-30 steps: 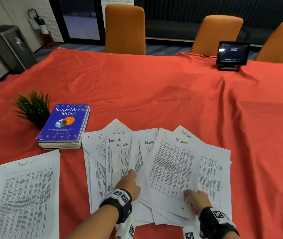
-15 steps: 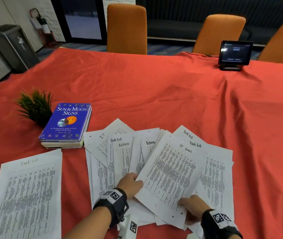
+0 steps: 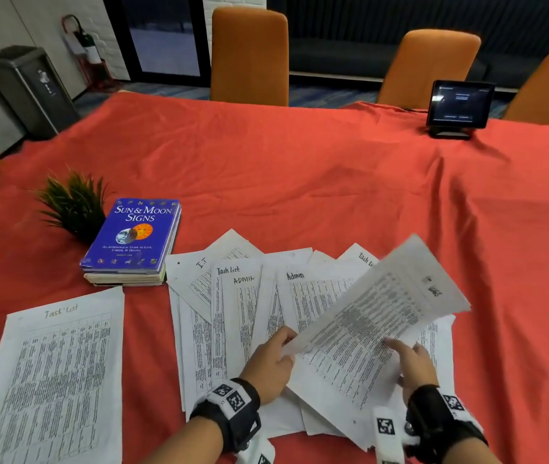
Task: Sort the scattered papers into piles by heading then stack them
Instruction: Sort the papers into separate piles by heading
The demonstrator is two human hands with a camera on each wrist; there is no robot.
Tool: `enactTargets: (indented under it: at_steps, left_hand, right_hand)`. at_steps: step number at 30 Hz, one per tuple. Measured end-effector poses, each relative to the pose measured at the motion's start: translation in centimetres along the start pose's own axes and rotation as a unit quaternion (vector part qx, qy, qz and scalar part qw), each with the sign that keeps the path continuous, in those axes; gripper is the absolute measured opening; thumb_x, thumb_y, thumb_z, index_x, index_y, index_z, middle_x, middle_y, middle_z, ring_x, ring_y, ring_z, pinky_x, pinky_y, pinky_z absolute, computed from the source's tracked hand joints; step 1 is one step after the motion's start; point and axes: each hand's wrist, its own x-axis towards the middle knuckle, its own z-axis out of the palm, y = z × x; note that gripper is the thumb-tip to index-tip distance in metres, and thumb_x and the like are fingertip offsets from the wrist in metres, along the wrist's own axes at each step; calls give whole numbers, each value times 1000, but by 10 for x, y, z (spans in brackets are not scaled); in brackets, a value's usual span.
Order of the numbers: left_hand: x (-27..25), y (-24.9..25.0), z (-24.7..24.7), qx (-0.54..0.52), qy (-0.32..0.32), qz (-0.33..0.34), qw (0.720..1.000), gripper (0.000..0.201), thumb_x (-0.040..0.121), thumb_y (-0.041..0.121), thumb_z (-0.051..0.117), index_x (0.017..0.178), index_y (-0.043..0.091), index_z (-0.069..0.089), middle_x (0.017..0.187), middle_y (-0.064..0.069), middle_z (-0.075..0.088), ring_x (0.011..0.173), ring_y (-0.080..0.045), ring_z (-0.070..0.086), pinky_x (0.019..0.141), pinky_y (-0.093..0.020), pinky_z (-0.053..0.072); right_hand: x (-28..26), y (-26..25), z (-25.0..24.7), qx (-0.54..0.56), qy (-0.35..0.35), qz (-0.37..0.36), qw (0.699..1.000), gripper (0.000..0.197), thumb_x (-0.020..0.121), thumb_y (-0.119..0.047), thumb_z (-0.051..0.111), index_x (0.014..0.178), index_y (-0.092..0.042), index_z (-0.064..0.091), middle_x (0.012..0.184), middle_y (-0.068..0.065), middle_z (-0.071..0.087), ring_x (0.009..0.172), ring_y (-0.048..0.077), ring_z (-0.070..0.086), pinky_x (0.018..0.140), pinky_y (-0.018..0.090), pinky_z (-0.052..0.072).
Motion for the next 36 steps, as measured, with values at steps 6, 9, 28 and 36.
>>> enactTargets:
  at_steps: [6,9,28,36]
  left_hand:
    - [1,13,3,-107,-35,-64,992,21,85,34,51,105,26,54,95,1,69,81,-26,65,71,-35,51]
    - [9,8,-2,-151,22,-156,976,20,90,31,39,102,22,52,86,-2,52,70,-19,47,55,-27,35]
    - [29,9,9,20,79,-164,983,25,90,20,53,114,18,51,100,1,63,84,-19,61,66,-25,46]
    - [32,-4,-11,-35,129,-156,979,20,89,6,44,104,17,52,94,-4,66,71,-19,58,62,-28,47]
  right_hand:
    - [11,-19,-17,-18,-13,-42,999,24,84,-2,59,106,8,61,88,20,66,71,30,61,68,36,52]
    - [14,-23,-21,-173,15,-69,983,17,87,-3,55,98,6,63,91,22,66,76,30,60,68,33,47]
    - [-5,-23,32,-286,-62,-146,945,12,93,-10,46,94,-14,57,78,7,64,68,24,61,58,31,52]
    - [-16,-33,39,-174,-136,-195,956,30,90,-6,55,116,-18,45,98,5,63,82,24,65,58,28,48]
